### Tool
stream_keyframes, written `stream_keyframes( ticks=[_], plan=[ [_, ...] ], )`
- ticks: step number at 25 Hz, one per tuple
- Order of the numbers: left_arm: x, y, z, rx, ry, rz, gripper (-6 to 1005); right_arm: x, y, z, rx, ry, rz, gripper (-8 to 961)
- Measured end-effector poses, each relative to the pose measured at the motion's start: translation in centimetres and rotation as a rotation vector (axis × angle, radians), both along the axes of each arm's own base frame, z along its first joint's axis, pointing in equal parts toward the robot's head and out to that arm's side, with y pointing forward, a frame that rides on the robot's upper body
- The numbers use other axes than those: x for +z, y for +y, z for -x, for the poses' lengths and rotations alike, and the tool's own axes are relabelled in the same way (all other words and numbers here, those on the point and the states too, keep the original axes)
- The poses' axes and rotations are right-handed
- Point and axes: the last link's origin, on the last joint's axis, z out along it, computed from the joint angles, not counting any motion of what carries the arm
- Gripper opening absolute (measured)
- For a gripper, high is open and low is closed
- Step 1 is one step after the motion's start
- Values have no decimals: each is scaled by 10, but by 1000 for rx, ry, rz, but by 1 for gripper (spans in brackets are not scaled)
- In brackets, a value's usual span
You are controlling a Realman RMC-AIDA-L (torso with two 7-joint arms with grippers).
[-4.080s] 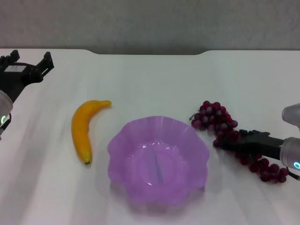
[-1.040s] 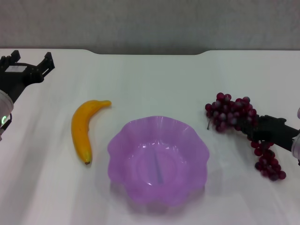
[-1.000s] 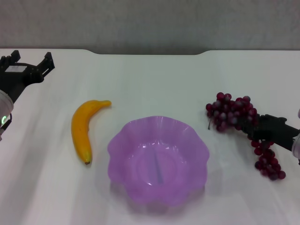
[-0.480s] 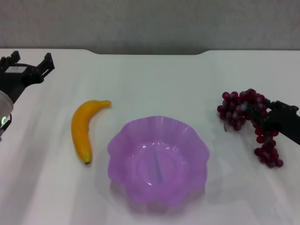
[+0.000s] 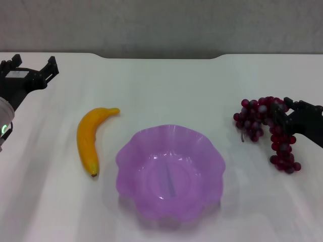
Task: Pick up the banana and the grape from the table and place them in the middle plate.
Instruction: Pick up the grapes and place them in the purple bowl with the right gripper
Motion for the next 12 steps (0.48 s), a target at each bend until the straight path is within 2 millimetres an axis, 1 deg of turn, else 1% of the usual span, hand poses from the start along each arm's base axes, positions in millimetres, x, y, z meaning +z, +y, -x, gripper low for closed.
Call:
stream_keyframes(
  ticks=[6,12],
  plan=[
    [0,0,0,0,-3,-1,893,-2,-4,-4,-19,12,1,356],
    [0,0,-1,-1,-3,-2,893,-3,-5,-5,-23,13,3,330]
  ],
)
